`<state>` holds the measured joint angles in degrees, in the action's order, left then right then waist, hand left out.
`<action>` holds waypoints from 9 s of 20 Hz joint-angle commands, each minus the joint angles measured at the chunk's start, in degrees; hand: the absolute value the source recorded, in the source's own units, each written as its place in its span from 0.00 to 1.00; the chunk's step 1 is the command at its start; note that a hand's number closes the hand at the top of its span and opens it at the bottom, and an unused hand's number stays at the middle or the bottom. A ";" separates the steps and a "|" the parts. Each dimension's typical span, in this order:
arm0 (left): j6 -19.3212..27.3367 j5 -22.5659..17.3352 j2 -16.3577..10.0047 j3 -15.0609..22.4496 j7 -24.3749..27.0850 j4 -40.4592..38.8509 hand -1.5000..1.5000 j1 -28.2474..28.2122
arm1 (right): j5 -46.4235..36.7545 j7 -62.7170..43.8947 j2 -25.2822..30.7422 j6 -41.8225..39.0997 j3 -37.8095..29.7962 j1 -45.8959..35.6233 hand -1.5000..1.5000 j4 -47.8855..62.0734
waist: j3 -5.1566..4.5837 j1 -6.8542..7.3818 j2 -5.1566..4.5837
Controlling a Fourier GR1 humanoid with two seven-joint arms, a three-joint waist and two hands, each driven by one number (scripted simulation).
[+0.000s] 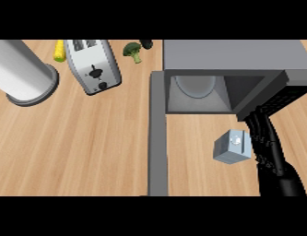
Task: Pick up the milk, place it into the microwave and close the microwave
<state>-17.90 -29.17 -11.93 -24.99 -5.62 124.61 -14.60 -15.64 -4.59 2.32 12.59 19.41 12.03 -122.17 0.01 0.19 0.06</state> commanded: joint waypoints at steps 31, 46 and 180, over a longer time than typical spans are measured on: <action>-10.75 -5.89 2.73 -10.57 -3.45 -0.95 0.00 -1.07 | 10.80 33.72 1.12 -4.21 -19.68 -6.42 0.00 46.84 | -0.01 0.02 -0.03; -13.20 -7.27 6.05 -13.39 -5.12 1.86 0.00 -2.80 | 12.59 55.32 4.91 -7.45 -29.25 -24.73 1.00 84.21 | 0.04 0.50 -0.14; -21.02 6.15 11.86 14.51 -11.01 -6.23 1.00 7.97 | 7.53 59.82 0.01 -10.33 -37.48 -45.34 0.00 102.59 | -0.05 -1.09 0.38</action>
<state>-41.03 -24.45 -1.15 -15.23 -15.43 116.34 -5.50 -7.58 52.12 4.22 3.19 -20.08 -40.17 -16.53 -0.03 -0.58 0.30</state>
